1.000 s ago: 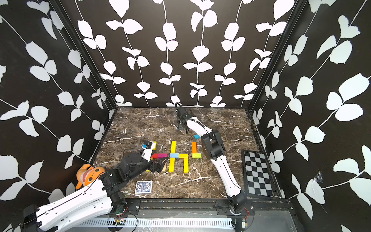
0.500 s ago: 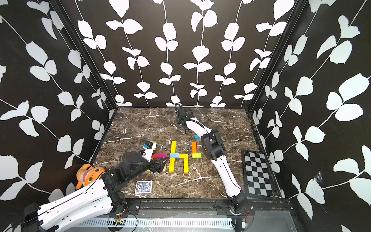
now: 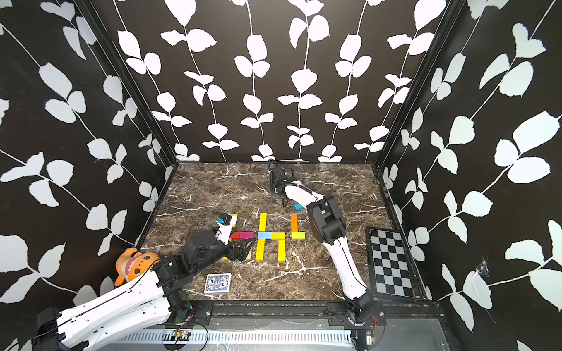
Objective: Assemble the letter h with building blocks
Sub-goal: Pick up the building block from the center of the board.
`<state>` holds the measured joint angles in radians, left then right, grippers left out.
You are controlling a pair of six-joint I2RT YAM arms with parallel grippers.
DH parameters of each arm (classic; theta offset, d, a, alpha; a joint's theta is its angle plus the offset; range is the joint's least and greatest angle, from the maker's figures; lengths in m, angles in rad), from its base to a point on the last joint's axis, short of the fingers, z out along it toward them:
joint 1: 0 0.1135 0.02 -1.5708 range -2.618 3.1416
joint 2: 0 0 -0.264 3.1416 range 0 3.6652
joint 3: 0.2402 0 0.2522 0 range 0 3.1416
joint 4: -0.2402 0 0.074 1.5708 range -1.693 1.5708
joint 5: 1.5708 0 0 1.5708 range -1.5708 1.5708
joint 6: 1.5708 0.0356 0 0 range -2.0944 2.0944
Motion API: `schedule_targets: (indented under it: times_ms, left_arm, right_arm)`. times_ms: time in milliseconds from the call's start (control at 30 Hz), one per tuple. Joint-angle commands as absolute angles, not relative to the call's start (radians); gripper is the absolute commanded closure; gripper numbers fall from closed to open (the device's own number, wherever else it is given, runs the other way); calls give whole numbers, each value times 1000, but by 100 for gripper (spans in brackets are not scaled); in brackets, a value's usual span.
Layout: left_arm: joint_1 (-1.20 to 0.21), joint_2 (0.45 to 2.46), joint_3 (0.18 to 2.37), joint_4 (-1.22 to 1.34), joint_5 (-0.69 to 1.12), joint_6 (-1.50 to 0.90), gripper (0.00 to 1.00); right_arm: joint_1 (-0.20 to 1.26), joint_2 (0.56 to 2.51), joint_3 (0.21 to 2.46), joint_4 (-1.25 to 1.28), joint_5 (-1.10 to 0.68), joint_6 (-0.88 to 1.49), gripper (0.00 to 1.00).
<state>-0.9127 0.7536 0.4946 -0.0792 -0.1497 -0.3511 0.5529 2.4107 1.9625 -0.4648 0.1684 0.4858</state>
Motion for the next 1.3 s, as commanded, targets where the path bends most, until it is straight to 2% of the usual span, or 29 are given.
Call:
schedule_targets:
  times_ms: [0, 267, 533, 700, 767, 867, 933, 1000, 1267]
  left_arm:
    - [-907, 751, 492, -67, -149, -356, 1]
    - [-907, 761, 489, -47, -142, -352, 1]
    - [-907, 755, 491, -50, -129, -354, 1]
    - [-907, 732, 485, -62, -133, -356, 1]
    - [-907, 723, 483, -61, -135, -357, 1]
    - [-907, 716, 479, -61, -137, -359, 1]
    - [-907, 715, 478, -62, -134, -360, 1]
    - [-907, 715, 477, -64, -133, -362, 1]
    - [-907, 695, 470, -77, -148, -360, 1]
  right_arm:
    - [556, 2319, 1890, -395, 161, 482, 32]
    - [561, 2359, 1956, -484, 160, 568, 25]
    - [569, 2528, 2191, -673, 212, 688, 31]
    - [569, 2568, 2243, -739, 230, 703, 33]
    - [568, 2568, 2240, -739, 235, 701, 38]
    - [565, 2558, 2223, -733, 247, 700, 51]
    - [559, 2540, 2190, -694, 238, 689, 61]
    - [557, 2510, 2132, -610, 216, 653, 66]
    - [558, 2295, 1917, -371, 192, 531, 70]
